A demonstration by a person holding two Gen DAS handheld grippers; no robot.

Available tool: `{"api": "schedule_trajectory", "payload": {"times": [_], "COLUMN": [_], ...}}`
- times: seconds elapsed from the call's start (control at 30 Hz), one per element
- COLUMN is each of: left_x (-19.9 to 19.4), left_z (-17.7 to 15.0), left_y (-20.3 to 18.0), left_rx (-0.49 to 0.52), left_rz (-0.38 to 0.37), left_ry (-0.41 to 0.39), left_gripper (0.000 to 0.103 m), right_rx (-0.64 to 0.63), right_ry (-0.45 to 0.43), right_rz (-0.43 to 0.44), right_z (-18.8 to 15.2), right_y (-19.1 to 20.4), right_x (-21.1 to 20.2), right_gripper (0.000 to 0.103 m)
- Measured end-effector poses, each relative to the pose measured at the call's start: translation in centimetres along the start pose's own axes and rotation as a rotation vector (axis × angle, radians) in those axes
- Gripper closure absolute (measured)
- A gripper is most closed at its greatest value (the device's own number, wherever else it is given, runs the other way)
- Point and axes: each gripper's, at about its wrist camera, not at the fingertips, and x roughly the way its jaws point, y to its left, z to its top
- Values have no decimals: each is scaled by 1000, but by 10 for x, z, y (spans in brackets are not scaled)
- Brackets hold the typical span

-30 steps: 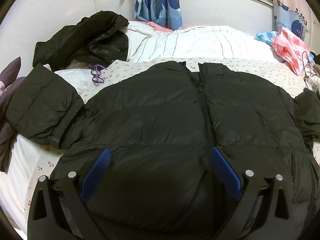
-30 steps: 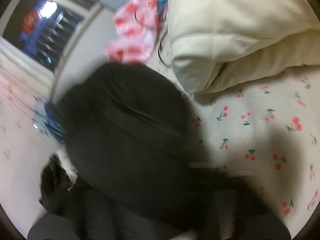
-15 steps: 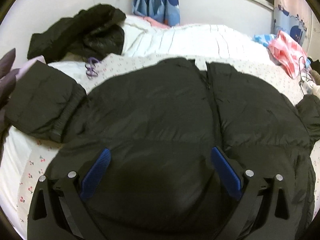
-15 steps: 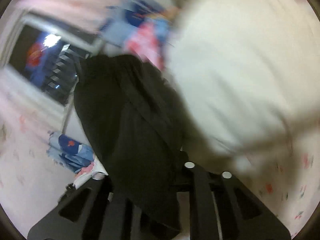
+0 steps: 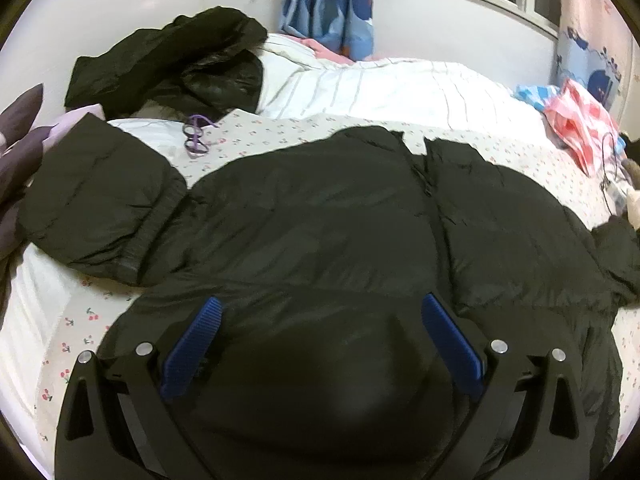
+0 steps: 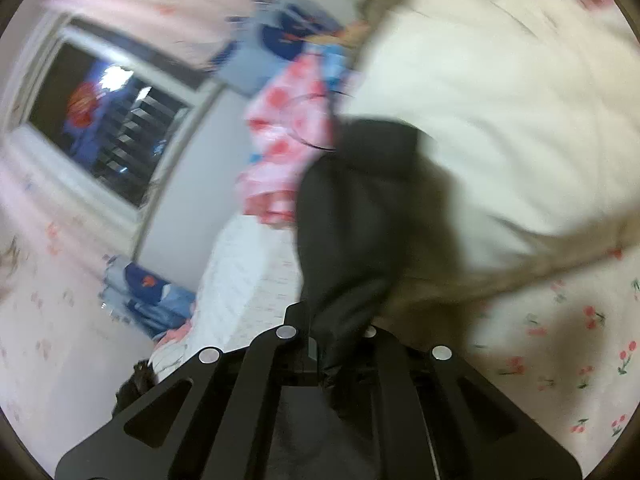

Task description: Fold large clothes

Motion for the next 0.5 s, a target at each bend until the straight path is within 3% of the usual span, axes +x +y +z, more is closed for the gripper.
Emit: {"api": "schedule_trajectory", "payload": {"times": [0.17,0.37,0.5], "left_x": [-18,-40,-46], "left_z": [2,-5,-9], "left_y": [31,87,125], "left_rx": [-37,-84,-144], "left_rz": [26,106,123], "left_ry": [-19,-47,-48], "left_gripper": [7,7,7], "right_rx": [-91,-311,-453], "right_ry": [-31,32,117], "right_rz": [108,329,446], "right_z": [-16,-75,-149], "right_y": [72,246,356], "right_x": [-10,22,45], "right_gripper": [100,100,100]}}
